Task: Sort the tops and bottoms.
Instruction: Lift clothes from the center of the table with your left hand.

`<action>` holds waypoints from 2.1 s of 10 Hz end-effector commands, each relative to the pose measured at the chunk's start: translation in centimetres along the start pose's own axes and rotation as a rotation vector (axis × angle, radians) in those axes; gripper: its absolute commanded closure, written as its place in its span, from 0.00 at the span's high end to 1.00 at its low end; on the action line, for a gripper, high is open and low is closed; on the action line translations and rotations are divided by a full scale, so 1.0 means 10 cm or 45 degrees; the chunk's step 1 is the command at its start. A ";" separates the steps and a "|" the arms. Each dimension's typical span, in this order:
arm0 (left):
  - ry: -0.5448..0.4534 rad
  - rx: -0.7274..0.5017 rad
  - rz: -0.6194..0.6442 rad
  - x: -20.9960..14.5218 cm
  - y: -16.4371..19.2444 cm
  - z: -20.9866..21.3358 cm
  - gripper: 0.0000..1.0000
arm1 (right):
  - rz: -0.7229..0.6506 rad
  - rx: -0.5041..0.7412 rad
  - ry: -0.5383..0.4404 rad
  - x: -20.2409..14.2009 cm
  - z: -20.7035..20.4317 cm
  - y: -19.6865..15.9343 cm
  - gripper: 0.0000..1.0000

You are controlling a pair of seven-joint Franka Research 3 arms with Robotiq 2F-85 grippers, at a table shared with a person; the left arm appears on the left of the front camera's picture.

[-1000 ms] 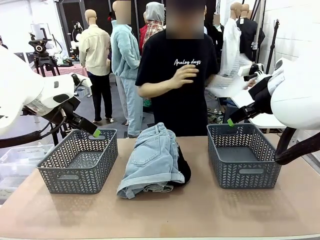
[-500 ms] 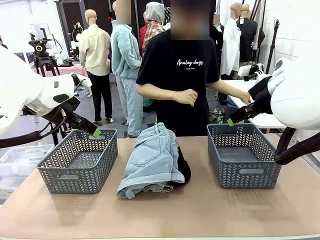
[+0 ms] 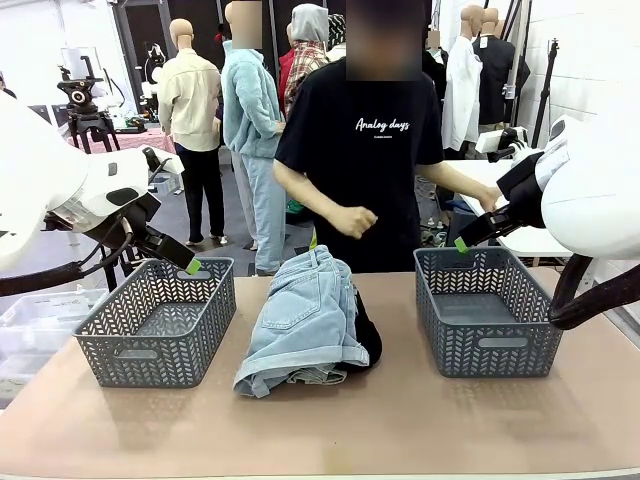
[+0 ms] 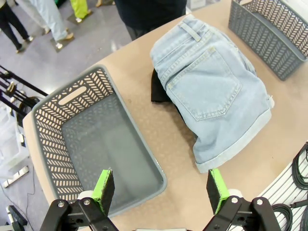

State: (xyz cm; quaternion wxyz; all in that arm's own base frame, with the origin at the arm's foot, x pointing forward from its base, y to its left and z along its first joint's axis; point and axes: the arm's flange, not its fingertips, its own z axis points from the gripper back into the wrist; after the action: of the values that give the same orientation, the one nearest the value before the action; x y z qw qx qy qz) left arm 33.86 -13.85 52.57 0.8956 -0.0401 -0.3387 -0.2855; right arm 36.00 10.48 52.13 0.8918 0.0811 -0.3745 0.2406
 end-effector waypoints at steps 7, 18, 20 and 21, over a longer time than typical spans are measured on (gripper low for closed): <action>0.001 0.009 -0.010 0.00 0.02 0.00 1.00 | 0.000 0.002 -0.010 0.00 -0.01 -0.01 1.00; 0.001 0.009 -0.010 0.00 0.02 0.00 1.00 | 0.000 0.002 -0.010 0.00 -0.01 -0.01 1.00; 0.000 0.000 0.000 0.00 0.00 0.00 1.00 | 0.000 0.002 -0.010 0.00 -0.01 -0.01 1.00; -0.006 -0.055 -0.022 0.11 -0.02 -0.15 1.00 | 0.000 0.002 -0.010 0.00 -0.01 -0.01 1.00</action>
State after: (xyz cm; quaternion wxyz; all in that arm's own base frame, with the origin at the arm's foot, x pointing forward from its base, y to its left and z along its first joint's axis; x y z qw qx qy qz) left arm 34.02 -14.16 52.36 0.8956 -0.0418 -0.3364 -0.2880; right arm 36.00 10.48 52.14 0.8917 0.0811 -0.3746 0.2407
